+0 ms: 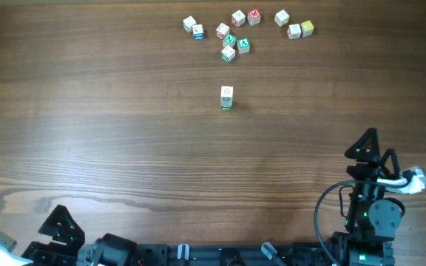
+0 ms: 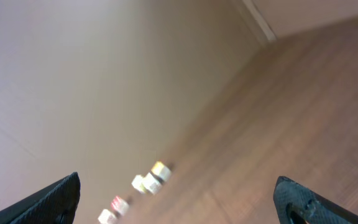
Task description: Form a tower
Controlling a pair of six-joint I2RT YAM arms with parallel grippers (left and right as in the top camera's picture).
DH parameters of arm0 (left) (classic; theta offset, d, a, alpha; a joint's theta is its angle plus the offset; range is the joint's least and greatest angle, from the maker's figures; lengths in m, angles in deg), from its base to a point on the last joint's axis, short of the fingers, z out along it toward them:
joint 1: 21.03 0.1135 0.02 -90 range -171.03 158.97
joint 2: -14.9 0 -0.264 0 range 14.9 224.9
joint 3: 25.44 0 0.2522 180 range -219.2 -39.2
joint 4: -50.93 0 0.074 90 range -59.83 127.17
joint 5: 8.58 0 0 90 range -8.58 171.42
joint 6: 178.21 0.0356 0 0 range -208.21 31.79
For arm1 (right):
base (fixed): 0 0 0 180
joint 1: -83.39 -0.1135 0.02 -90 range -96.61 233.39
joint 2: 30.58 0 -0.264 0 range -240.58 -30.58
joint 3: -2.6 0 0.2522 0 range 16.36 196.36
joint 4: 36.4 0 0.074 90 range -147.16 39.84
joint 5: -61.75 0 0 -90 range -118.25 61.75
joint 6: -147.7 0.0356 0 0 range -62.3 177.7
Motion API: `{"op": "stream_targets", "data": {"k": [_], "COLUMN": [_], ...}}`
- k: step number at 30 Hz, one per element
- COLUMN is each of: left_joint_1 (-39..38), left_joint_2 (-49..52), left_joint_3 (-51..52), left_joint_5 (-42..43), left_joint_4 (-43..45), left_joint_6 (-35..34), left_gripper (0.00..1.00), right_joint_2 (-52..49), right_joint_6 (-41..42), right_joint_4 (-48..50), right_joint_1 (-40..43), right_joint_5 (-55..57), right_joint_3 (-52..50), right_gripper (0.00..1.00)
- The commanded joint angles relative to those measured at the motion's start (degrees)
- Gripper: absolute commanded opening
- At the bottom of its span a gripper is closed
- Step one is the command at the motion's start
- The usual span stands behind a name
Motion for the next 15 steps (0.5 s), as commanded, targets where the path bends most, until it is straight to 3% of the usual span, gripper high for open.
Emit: {"op": "stream_targets", "data": {"k": [1,5,15], "left_joint_1": [0.33,0.31,0.31], "left_joint_2": [-0.28,-0.28,-0.28], "left_joint_3": [0.15,0.15,0.15], "left_joint_5": [-0.79,-0.79,-0.79], "left_joint_4": [0.13,0.13,0.13], "left_joint_6": [-0.5,-0.5,-0.5], "left_gripper": [1.0,1.0,1.0], "right_joint_2": [0.81,0.81,0.81], "right_joint_6": [-12.85,-25.81,-25.29], "right_joint_4": [-0.42,-1.16,-1.09], "right_joint_1": [0.13,0.11,-0.96], "right_joint_5": [-8.37,-15.89,-16.13], "right_joint_3": [-0.07,-0.07,-0.07], "right_gripper": [1.0,1.0,1.0]}}
